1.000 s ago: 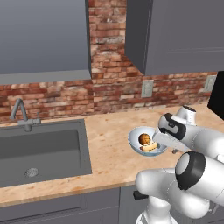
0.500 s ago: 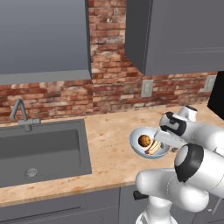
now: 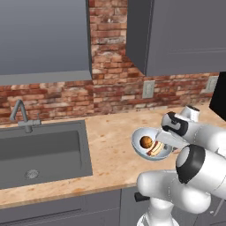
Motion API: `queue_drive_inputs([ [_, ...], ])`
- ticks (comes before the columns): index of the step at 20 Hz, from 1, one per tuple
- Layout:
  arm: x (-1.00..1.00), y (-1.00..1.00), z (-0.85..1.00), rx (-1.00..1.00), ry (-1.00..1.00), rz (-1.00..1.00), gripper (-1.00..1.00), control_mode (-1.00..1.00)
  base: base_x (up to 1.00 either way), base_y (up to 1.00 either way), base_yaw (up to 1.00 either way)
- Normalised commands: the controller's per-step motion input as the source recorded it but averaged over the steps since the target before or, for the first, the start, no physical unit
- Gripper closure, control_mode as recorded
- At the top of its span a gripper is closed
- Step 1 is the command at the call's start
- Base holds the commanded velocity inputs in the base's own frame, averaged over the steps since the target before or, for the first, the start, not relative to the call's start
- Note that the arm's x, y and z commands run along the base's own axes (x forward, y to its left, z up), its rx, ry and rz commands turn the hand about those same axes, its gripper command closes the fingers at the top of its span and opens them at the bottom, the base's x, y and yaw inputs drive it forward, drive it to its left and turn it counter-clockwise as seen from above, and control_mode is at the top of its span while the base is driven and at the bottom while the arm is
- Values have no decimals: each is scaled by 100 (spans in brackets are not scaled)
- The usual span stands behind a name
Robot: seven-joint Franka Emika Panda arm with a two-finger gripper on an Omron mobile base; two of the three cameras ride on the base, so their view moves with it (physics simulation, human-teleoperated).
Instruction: Dump the hot dog and orange from the bowl so the bowl can be washed. Place the bowl in the sink after clearing the leftovers.
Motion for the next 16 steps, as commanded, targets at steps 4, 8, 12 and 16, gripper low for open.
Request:
queue_drive_inputs([
  [4, -12, 11, 41, 0, -8, 0, 100, -100, 0, 0, 0],
  [8, -32, 14, 76, 0, -14, 0, 100, -100, 0, 0, 0],
  [12, -46, 15, 87, 0, -18, 0, 100, -100, 0, 0, 0],
  [16, -51, 20, 89, 5, -9, -1, 100, -100, 0, 0, 0],
])
